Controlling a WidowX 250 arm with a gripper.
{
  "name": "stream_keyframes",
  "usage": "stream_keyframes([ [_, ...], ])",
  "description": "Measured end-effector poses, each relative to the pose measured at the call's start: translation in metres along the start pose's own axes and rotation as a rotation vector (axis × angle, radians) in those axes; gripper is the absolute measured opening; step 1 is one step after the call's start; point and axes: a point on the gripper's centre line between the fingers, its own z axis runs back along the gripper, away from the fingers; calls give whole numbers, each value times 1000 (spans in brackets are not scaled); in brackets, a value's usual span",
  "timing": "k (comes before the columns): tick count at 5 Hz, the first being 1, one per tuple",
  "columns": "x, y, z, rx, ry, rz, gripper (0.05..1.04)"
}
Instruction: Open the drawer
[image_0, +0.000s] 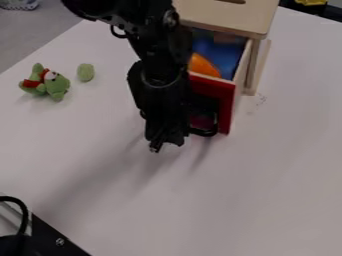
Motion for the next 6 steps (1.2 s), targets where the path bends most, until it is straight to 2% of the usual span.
stream_keyframes([
  [1,-4,8,2,4,2,-2,148],
  [2,-11,13,1,10,32,-22,363],
  [3,-12,12,1,9,35,-48,682],
  [4,-12,10,3,9,36,-61,961],
  [5,-13,9,4,21,38,-90,999],
  [6,-13,1,20,2,32,-113,999],
])
